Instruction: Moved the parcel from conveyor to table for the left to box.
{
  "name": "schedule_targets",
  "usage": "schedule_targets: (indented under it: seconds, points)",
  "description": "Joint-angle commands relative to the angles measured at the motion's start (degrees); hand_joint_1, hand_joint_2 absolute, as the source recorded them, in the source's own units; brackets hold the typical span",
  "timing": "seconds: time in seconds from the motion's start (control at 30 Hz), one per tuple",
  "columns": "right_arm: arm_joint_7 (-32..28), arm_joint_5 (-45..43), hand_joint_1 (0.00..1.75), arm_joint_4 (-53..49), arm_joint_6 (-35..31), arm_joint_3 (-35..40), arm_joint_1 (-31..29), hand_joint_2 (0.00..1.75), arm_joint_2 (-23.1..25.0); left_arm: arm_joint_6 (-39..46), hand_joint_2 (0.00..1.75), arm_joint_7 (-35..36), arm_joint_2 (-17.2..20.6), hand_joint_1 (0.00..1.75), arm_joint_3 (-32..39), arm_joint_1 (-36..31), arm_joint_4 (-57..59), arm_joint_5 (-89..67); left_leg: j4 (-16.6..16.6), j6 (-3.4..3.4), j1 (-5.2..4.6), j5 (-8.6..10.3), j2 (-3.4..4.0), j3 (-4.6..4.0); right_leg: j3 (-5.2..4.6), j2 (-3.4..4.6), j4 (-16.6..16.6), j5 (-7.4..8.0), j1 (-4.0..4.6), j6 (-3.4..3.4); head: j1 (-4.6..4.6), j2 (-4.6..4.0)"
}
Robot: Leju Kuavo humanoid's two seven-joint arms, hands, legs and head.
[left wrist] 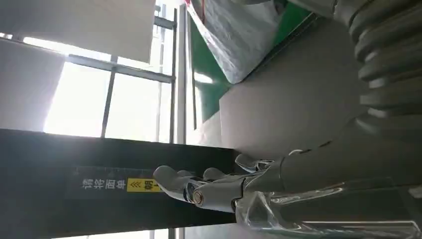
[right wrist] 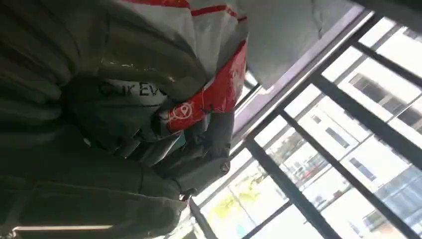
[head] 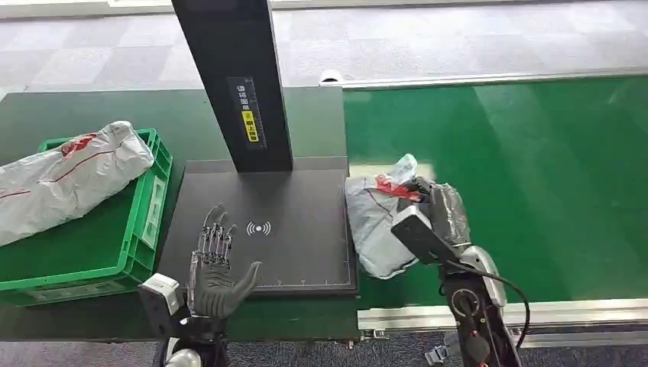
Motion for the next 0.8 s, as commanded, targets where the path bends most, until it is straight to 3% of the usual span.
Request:
schedule_targets:
  seconds: [0.03, 0.8]
  points:
    - [0.6, -2.4, 1.75, 6.0, 1.0, 13.9, -0.9, 1.75, 3.8, -0.1, 1.75, 0.7, 1.6, 0.00, -0.4, -3.1, 4.9, 0.0, -0.1, -0.04, 0.01, -0.03, 0.21, 0.17, 0.12, 0.11, -0.1, 0.01, 0.02, -0.01, 0.00, 0.00]
    - [-1.1, -6.7, 1.75, 9.8, 2.7, 21.8, -4.5, 1.75, 5.3, 3.6, 1.75, 0.2, 1.2, 0.00, 0.3, -3.6, 6.0, 3.0, -0.1, -0.03, 0.02, -0.03, 0.27, 0.19, 0.15, 0.11, -0.1, 0.02, 0.03, 0.01, 0.00, 0.00]
